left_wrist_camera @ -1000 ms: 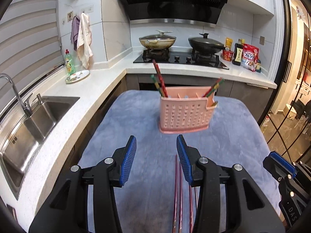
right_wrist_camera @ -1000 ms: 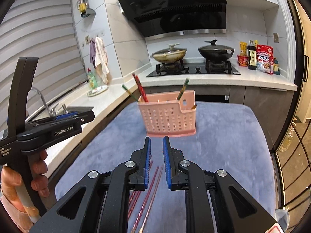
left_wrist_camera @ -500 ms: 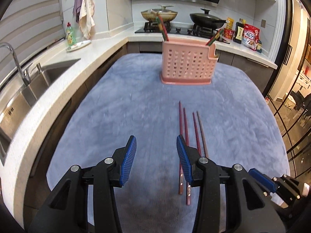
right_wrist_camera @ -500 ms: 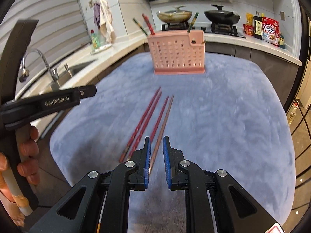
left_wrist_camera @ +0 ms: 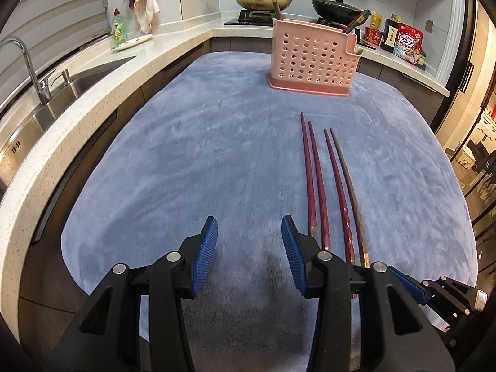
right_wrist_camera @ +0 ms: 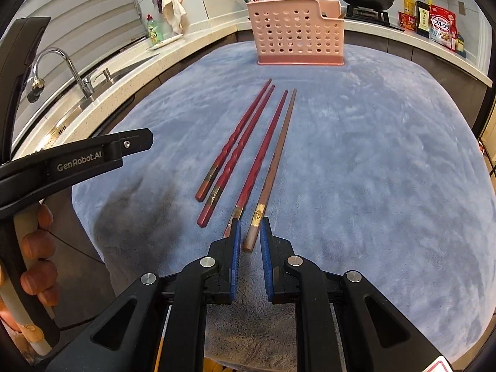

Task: Organize utensils
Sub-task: 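Grasp the brown chopstick with the right tool while the left tool grasps a dark red chopstick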

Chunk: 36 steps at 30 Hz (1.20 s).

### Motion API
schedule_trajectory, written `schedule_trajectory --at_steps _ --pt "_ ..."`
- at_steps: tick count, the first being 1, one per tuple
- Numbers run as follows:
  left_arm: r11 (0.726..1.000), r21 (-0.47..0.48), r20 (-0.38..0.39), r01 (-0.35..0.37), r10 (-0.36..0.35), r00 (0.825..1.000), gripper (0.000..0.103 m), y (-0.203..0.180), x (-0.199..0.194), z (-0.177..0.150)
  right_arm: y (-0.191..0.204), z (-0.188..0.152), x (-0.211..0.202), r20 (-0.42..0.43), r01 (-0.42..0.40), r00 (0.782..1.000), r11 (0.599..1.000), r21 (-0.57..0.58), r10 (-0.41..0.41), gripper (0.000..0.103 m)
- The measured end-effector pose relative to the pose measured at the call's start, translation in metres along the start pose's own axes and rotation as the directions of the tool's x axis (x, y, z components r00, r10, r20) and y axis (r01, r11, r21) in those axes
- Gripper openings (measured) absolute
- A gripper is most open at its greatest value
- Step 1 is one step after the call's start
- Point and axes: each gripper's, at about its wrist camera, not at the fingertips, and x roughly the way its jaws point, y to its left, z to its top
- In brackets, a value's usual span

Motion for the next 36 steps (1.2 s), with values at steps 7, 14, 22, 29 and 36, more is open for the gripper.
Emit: schedule_trajectory --at_steps 7,14,22,29,36 --pt "1.0 -0.004 -0.011 0.015 -0.015 1.0 0.041 0.0 0.002 -0.008 -0.003 -0.005 0.01 -0.018 0.012 1.0 1.0 0.015 -0.012 0.014" --pt "0.999 -0.002 -0.039 0.04 -0.04 0.998 0.044 -0.004 0.008 -0.015 -0.006 -0.004 0.018 -0.016 0.03 0.999 0.999 0.026 -0.03 0.01" --pt "0.996 0.015 -0.068 0.09 -0.089 0.994 0.05 -0.02 0.016 -0.021 -0.035 -0.004 0.011 -0.005 0.057 0.998 0.993 0.106 -0.057 0.007" --pt "0.994 0.007 -0.102 0.107 -0.106 0.989 0.05 -0.03 0.035 -0.023 -0.046 -0.007 0.009 -0.004 0.055 0.999 0.99 0.133 -0.055 0.007" --pt "0.996 -0.001 -0.118 0.094 -0.094 0.989 0.046 -0.029 0.046 -0.023 -0.046 -0.007 0.009 -0.005 0.049 0.999 0.99 0.135 -0.049 0.007"
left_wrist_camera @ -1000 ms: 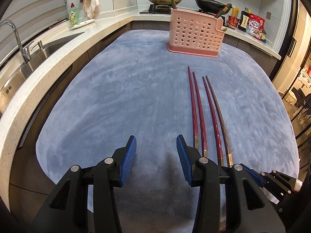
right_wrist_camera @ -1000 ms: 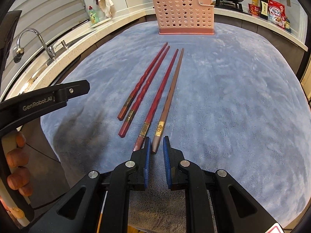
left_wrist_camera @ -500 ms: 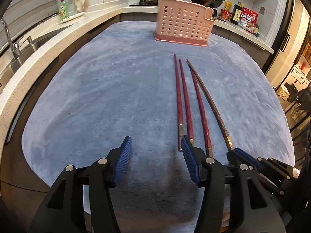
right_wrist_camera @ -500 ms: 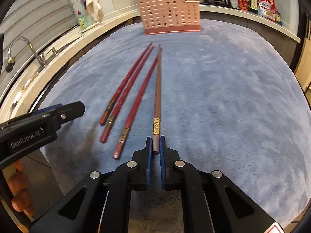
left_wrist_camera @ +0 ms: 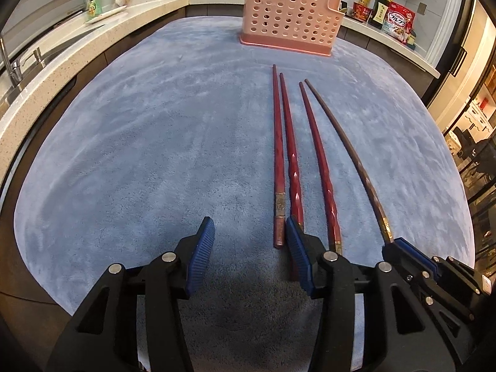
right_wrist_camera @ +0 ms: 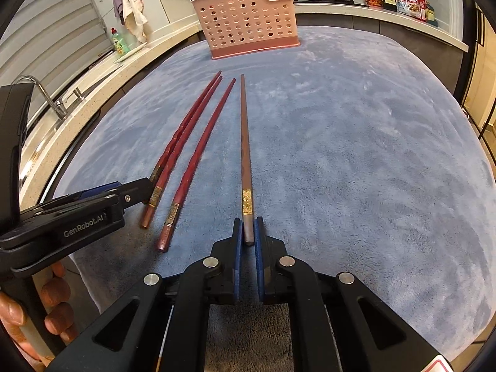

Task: Organize utensils
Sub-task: 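Grasp the brown chopstick with the right tool while the left tool grasps a dark red chopstick, then lift both chopsticks and carry them over the pink basket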

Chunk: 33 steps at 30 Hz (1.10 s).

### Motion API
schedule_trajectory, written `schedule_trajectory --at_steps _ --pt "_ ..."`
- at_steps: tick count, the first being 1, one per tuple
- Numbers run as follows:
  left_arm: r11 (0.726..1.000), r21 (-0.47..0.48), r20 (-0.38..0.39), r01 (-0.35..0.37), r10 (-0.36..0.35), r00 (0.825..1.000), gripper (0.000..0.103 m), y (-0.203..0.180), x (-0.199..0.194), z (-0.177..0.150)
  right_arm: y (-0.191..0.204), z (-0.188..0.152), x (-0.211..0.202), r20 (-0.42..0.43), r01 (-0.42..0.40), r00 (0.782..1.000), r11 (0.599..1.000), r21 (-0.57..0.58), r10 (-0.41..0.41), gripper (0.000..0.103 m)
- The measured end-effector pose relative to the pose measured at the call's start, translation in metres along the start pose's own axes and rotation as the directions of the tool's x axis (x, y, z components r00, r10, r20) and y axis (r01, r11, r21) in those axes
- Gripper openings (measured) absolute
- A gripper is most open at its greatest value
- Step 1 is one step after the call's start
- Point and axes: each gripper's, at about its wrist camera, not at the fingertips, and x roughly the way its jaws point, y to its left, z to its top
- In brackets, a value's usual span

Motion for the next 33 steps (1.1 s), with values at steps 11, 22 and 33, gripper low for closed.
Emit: schedule_trajectory --at_steps 11,22,33 --pt "0.999 0.02 0.003 -0.029 0.029 1.0 0.034 -0.002 0.005 0.003 0.0 0.0 0.0 -0.001 -0.002 1.0 1.0 0.003 0.002 0.007" --pt "0.999 0.04 0.004 -0.022 0.022 1.0 0.009 -0.001 0.001 0.004 0.002 0.002 -0.008 0.012 -0.008 1.0 1.0 -0.009 0.008 0.007" --pt "0.999 0.036 0.051 -0.023 0.021 0.998 0.007 0.002 -0.038 0.015 -0.005 0.033 -0.065 0.132 -0.028 0.991 1.0 0.001 0.028 0.007"
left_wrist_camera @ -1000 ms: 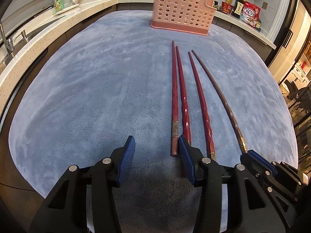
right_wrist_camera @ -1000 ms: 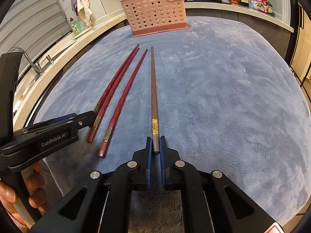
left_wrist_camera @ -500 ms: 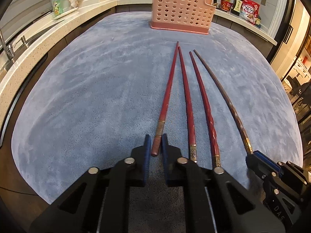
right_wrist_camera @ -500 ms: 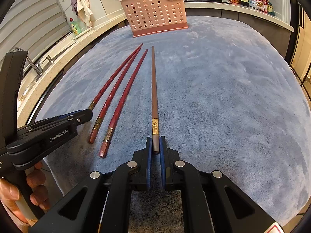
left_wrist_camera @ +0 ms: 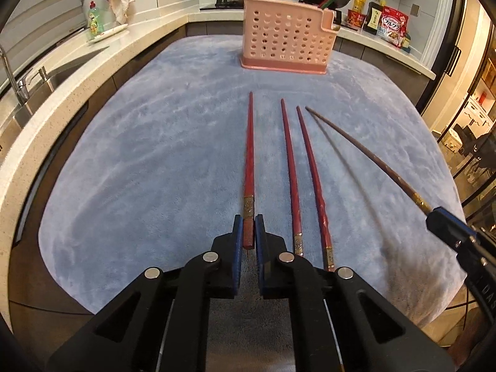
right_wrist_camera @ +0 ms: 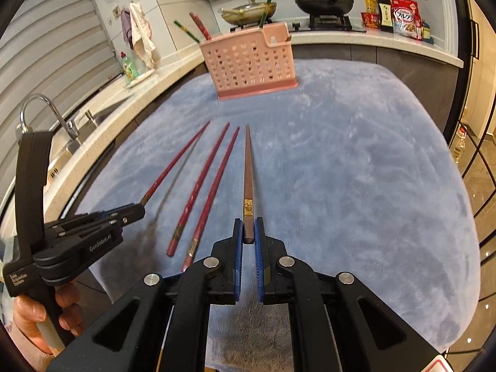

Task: Organize utensils
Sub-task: 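Lift both chopsticks and carry them over the pink basket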

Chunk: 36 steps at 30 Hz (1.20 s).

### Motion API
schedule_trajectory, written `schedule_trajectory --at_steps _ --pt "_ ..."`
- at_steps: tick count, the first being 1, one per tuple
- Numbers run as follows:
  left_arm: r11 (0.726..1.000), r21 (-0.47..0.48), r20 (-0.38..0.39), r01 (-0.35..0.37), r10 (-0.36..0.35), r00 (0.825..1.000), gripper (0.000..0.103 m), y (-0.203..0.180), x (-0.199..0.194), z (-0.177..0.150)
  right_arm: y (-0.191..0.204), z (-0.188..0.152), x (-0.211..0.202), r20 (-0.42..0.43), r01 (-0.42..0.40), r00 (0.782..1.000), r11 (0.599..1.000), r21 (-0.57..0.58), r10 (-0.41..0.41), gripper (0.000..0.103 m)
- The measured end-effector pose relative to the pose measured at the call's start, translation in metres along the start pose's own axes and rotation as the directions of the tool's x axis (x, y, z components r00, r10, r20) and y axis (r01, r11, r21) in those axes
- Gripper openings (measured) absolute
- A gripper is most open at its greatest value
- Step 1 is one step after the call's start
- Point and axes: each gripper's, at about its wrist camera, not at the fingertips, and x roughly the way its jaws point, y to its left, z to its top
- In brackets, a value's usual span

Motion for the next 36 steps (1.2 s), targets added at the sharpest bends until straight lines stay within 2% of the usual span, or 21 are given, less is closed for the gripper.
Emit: schedule_trajectory --at_steps 10,17,29,36 --pt "1.0 -0.002 0.06 0.021 -0.021 0.998 0.007 0.008 -0.043 0.04 -0.013 0.063 -0.037 0.143 0.001 0.99 1.0 0.014 -0.003 0.007" --pt "1.0 0.007 0.124 0.029 -0.03 0.992 0.007 0.014 -0.066 0.089 -0.023 0.113 -0.051 0.236 0.001 0.972 1.0 0.023 -0.007 0.007" --pt "1.0 0.025 0.245 0.003 -0.009 0.969 0.007 0.012 -0.092 0.169 -0.026 0.183 -0.058 0.331 -0.034 0.944 0.998 0.048 0.016 0.007" --pt "1.0 0.021 0.335 0.006 -0.013 0.942 0.007 0.005 -0.109 0.224 -0.034 0.24 -0.067 0.419 -0.083 0.907 0.993 0.084 0.04 0.007"
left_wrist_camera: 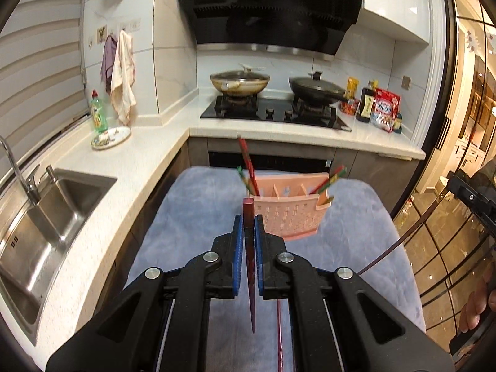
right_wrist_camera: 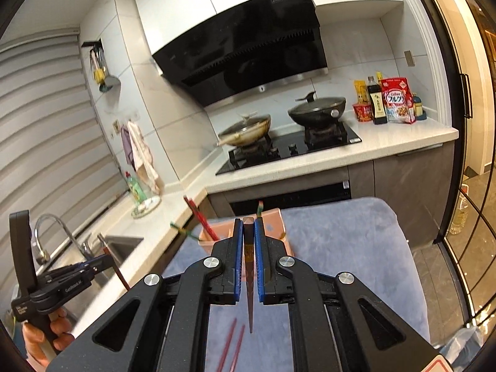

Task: Organize utensils
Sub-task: 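Lift both chopsticks and carry them over the pink basket, then open both tools to drop the chopsticks into the pink basket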

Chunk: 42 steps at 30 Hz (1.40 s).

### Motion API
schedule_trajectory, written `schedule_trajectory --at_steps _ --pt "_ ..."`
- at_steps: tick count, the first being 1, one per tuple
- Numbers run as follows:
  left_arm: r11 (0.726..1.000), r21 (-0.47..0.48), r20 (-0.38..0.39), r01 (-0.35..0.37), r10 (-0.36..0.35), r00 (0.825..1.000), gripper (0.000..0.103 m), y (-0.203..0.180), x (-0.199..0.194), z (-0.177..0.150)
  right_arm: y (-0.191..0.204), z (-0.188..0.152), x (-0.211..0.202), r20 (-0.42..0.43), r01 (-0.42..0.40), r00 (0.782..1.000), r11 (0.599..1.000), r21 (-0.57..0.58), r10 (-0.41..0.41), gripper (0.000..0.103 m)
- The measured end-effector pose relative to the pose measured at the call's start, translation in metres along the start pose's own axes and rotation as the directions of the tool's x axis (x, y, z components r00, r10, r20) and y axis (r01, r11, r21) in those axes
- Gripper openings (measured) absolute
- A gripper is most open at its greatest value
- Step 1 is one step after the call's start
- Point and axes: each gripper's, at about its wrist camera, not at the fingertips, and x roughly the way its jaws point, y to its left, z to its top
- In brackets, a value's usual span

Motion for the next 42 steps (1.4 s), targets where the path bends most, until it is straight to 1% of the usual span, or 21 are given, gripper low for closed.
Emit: schedule_trajectory --at_steps 5,10,13,18,24,28,34,38,40,41,42 --pt "1.0 -0.003 0.083 0.005 -0.004 0.997 0.007 -0.008 0.001 0.045 0.007 0.034 0.024 0.044 -0.012 0.999 1.0 0.01 0.012 0.007" --pt "0.999 -0.021 0.166 0.023 -0.02 0.986 0.007 -0.014 0.01 0.091 0.015 0.066 0.056 0.08 -0.024 0.997 0.999 0.021 0.023 0.007" --pt "1.0 -0.02 0.194 0.024 -0.02 0.981 0.007 -0.017 0.022 0.108 0.018 0.079 0.078 0.096 -0.013 0.995 1.0 0.016 0.011 0.007" --pt "0.999 -0.032 0.212 0.013 -0.006 0.977 0.007 -0.018 0.055 0.13 0.019 0.086 0.114 0.081 -0.005 0.997 1.0 0.009 0.004 0.007" --pt "0.999 -0.035 0.197 -0.002 0.009 0.98 0.007 -0.016 0.088 0.131 0.016 0.078 0.155 0.036 0.008 0.999 1.0 -0.007 -0.008 0.007" --pt "0.999 -0.044 0.156 0.002 0.005 0.988 0.007 -0.014 0.113 0.123 0.018 0.067 0.173 0.002 -0.004 1.0 1.0 -0.005 0.004 0.007" --pt "0.999 -0.041 0.106 0.01 -0.006 0.994 0.007 -0.018 0.138 0.107 0.022 0.046 0.191 -0.047 -0.004 0.999 0.999 -0.031 0.003 0.007" --pt "0.999 -0.042 0.076 0.016 -0.013 0.997 0.007 -0.02 0.147 0.1 0.022 0.037 0.198 -0.08 -0.014 0.997 0.999 -0.034 0.011 0.008" --pt "0.999 -0.041 0.069 0.018 -0.015 0.998 0.007 -0.021 0.148 0.098 0.024 0.034 0.196 -0.078 -0.013 0.997 0.999 -0.038 0.01 0.009" --pt "0.999 -0.038 0.066 0.015 -0.013 0.998 0.008 -0.021 0.147 0.096 0.024 0.034 0.194 -0.073 -0.013 0.997 0.999 -0.038 0.01 0.011" --pt "0.999 -0.036 0.065 0.013 -0.01 0.998 0.012 -0.022 0.146 0.096 0.025 0.035 0.192 -0.072 -0.015 0.997 0.999 -0.038 0.012 0.012"
